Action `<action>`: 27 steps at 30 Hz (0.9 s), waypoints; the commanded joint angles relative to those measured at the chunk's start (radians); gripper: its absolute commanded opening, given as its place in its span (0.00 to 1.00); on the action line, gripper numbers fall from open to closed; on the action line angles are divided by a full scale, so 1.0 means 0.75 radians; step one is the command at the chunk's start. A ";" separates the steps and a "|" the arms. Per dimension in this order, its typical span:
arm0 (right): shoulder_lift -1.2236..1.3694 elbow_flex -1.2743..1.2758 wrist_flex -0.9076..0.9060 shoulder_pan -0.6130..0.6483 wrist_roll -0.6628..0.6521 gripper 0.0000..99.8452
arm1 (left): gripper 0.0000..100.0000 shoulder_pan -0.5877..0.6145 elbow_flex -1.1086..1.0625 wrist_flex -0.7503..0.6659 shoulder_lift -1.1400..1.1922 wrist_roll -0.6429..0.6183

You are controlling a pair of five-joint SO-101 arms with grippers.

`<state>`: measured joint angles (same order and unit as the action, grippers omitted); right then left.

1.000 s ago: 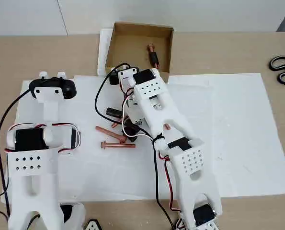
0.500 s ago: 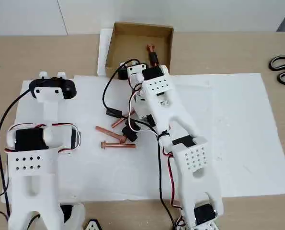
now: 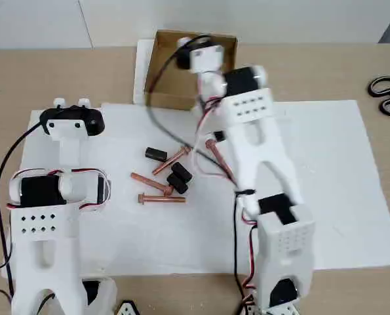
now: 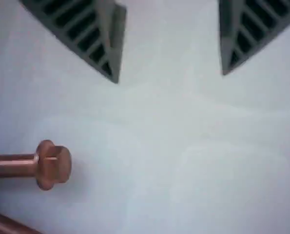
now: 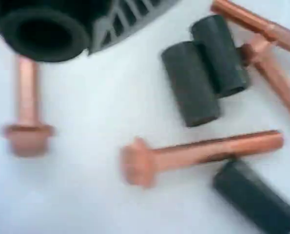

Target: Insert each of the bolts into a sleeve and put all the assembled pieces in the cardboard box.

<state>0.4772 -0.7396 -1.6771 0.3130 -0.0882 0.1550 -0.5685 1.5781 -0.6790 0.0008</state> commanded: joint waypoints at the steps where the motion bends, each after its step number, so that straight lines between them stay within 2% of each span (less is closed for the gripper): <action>1: -0.087 0.010 -0.011 -0.154 0.025 0.00 | 0.13 -0.010 0.005 -0.023 -0.033 -0.004; 8: 0.013 0.198 0.026 -0.306 0.043 0.00 | 0.13 -0.010 0.005 -0.041 -0.031 -0.004; 16: 0.228 0.198 0.026 -0.312 0.043 0.00 | 0.13 -0.012 0.013 -0.041 -0.033 -0.004; 23: 0.269 0.196 0.024 -0.306 0.043 0.00 | 0.13 -0.012 0.007 -0.041 -0.033 -0.006; 27: 0.269 0.198 0.011 -0.304 0.043 0.07 | 0.13 -0.012 0.011 -0.035 -0.033 -0.006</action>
<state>0.6951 -0.5877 -1.6663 0.0875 -0.0652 0.1550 -0.5685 1.5658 -0.6790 0.0008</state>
